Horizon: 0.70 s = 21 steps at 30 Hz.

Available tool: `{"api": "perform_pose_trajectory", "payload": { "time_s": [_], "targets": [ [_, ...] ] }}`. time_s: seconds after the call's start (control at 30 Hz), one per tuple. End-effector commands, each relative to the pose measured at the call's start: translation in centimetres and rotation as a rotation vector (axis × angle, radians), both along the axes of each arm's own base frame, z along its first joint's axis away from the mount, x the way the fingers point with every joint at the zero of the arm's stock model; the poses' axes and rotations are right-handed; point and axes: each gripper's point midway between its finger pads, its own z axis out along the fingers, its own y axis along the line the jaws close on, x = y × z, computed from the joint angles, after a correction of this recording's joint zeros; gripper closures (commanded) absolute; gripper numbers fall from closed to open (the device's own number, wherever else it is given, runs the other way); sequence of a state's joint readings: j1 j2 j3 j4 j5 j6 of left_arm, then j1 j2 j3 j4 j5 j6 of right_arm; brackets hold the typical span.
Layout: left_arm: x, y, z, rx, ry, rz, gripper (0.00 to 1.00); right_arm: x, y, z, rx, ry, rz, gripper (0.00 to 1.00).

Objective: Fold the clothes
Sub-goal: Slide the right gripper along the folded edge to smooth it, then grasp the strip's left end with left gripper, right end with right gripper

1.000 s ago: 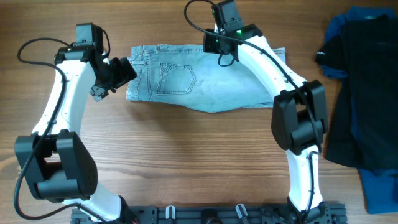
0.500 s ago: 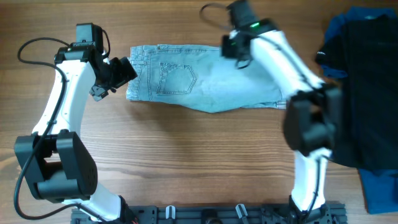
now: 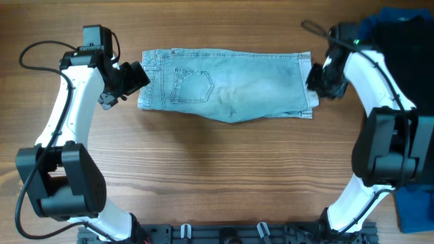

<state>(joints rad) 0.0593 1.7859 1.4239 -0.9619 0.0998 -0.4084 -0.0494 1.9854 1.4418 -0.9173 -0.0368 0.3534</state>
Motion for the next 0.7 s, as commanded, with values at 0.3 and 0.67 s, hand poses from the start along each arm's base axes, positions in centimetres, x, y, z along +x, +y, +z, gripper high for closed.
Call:
{"api": "perform_pose_trajectory", "payload": {
  "time_s": [0.3,0.67],
  "targets": [
    [-0.2,-0.1,0.0,-0.006,0.001,0.000,0.02,-7.4,0.6,-7.6,0.025,0.160,-0.042,0.55],
    [-0.1,-0.1,-0.6,-0.002,0.013,0.001,0.05,-7.0,2.4,-7.5,0.130,0.145,-0.035,0.41]
  ]
}}
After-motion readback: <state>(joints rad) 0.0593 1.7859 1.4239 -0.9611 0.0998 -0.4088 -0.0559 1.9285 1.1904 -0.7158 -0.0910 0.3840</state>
